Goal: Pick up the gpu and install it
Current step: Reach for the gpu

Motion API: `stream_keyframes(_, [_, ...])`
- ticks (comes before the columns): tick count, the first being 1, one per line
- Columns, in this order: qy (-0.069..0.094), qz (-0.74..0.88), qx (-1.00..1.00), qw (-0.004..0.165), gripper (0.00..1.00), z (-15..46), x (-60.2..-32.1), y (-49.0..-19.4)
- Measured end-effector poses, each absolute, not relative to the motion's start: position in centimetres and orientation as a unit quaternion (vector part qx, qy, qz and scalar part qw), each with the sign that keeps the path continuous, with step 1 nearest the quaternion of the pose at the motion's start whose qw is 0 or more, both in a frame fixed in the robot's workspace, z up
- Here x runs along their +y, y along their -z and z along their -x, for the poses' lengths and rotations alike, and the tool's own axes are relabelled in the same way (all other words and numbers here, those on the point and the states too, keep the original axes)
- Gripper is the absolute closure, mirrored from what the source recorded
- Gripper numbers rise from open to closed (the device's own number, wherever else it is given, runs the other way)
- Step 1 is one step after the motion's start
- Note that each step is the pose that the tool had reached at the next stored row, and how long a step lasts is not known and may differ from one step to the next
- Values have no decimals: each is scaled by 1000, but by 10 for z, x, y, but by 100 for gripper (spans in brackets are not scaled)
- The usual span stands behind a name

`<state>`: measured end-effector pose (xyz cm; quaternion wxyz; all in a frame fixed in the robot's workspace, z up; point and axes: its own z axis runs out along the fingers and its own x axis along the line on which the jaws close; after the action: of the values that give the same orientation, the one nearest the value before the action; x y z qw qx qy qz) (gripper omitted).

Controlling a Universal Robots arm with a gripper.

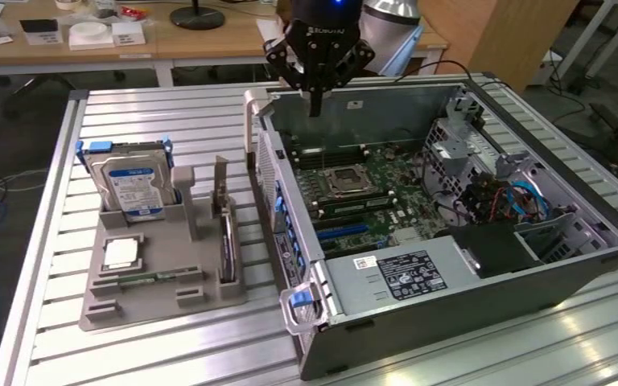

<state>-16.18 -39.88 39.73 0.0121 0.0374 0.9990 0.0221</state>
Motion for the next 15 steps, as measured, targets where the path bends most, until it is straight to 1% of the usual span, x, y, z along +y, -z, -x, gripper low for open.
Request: stream_keyframes(15, [-22,-37,999,12,89,179,-399,-397])
